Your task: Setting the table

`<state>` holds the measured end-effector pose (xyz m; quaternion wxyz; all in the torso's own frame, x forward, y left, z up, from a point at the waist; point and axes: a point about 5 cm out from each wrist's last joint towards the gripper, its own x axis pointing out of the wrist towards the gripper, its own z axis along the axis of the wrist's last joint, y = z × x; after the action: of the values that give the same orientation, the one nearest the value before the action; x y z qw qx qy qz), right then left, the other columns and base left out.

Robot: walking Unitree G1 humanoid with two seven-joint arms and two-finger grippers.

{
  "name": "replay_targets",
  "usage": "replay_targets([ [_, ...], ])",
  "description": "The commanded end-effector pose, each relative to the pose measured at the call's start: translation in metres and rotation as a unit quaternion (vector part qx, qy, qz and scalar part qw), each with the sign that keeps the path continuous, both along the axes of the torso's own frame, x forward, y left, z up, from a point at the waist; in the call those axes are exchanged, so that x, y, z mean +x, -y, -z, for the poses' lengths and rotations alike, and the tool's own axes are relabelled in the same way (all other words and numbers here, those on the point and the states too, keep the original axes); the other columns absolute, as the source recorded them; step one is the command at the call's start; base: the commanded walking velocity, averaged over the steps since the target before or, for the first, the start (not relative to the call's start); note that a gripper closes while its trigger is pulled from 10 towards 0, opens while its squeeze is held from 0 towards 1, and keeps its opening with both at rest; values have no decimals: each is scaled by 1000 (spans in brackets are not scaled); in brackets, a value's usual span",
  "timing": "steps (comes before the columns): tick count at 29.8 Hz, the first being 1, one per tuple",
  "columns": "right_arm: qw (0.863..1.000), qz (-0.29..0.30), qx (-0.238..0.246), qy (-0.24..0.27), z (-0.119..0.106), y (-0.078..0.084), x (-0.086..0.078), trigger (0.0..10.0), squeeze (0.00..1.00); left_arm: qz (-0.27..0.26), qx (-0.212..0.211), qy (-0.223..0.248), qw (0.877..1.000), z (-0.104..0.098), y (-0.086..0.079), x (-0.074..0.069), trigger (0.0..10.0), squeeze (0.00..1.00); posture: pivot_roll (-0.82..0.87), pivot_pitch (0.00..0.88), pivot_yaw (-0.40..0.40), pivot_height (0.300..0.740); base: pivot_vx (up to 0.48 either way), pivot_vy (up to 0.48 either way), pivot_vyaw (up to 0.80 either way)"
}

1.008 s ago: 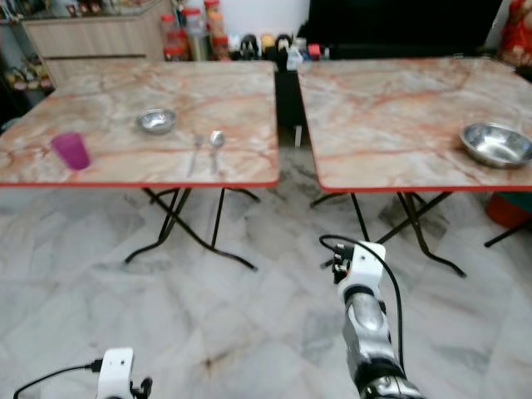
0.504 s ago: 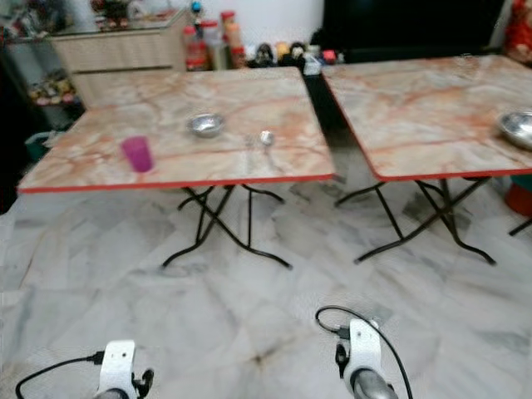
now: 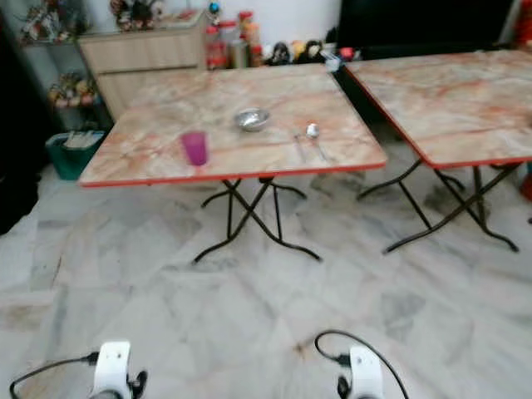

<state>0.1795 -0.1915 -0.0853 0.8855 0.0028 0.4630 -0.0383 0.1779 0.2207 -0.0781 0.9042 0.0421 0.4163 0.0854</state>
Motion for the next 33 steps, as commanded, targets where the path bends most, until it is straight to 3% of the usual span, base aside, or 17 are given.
replay_targets([
  [1, 1000, 11, -8, 10, -4, 7, 6, 10000, 0, 3, 3, 4, 1000, -2, 2, 5, 10000, 0, 15, 0, 34, 719, 0, 0, 0],
  [8, 1000, 15, -3, 13, -4, 5, 7, 10000, 0, 8, -4, -1, 1000, -1, 3, 5, 10000, 0, 14, 0, 31, 719, 0, 0, 0],
  [33, 999, -3, -44, -10, -2, 7, 3, 10000, 0, 13, -5, 3, 1000, -2, 3, 6, 10000, 0, 0, 0, 41, 719, 318, 0, 99],
])
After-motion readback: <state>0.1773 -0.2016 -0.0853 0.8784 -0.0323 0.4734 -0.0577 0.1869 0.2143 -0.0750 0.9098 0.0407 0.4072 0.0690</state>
